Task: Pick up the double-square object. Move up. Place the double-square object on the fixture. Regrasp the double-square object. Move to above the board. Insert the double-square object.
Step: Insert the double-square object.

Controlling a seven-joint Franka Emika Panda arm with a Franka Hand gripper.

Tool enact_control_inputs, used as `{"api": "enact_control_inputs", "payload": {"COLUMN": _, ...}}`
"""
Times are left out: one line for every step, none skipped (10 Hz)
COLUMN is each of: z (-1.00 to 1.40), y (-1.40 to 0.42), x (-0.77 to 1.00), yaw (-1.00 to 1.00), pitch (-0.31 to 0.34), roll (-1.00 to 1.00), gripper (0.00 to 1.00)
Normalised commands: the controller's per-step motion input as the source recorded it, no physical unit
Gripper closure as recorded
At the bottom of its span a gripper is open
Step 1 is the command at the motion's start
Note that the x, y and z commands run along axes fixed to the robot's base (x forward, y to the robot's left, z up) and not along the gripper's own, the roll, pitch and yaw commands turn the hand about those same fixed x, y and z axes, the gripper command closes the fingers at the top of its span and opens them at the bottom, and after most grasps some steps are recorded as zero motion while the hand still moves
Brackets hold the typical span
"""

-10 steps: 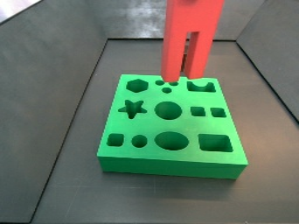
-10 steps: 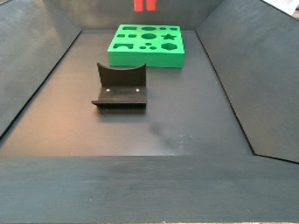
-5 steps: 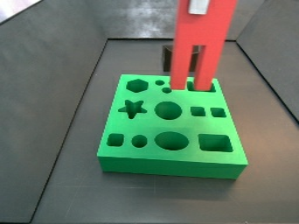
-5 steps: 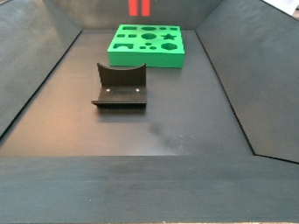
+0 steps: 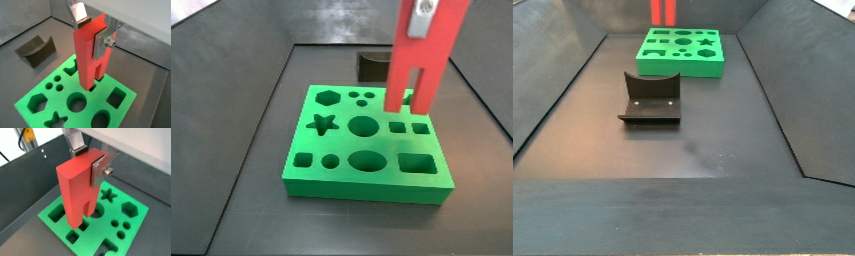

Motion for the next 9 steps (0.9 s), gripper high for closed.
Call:
{"api": "enact_control_inputs", "payload": {"z": -0.5, "y": 0.0, "x": 1.0, "yaw": 0.0, "pitch": 0.0, "roll": 0.03, "gripper": 1.0}}
{"api": "enact_control_inputs", "payload": {"z": -0.57, "y": 0.0, "x": 1.0, "yaw": 0.0, "pitch": 0.034, "roll": 0.05, "gripper": 1.0}}
{"api": "enact_control_inputs", "payload": {"z": -0.22, "y": 0.02, "x": 0.45, "yaw": 0.0, "pitch": 0.056, "roll": 0.0, "gripper": 1.0}}
{"api": "enact_control_inputs", "payload": {"z": -0.08, "y": 0.0, "x": 0.0, "yaw": 0.0, "pitch": 0.0, "roll": 0.0, "gripper": 1.0}}
{"api": "enact_control_inputs", "payload": {"z": -0.58, "y": 0.0, "x": -0.17, "yaw": 0.02, "pitch": 0.0, "roll": 0.05, "gripper": 1.0}}
{"api": "enact_control_inputs", "payload": {"z": -0.78, "y": 0.04, "x": -0.09, "yaw": 0.15, "pitch": 0.0, "roll": 0.01, "gripper": 1.0}}
{"api": "enact_control_inputs", "payload": {"z": -0.25, "y": 0.08, "x": -0.06, "yaw": 0.0, "pitch": 0.0, "roll": 0.0, "gripper": 1.0}}
{"api": "enact_control_inputs", "payload": {"z": -0.4, "y": 0.02, "x": -0.23, "yaw": 0.01, "pitch": 0.01, "roll": 0.03, "gripper": 1.0}}
{"api": "enact_control_inputs", "payload": {"z": -0.53, "y": 0.1, "x": -0.59, "yaw": 0.19, "pitch": 0.0, "roll": 0.06, "gripper": 1.0}}
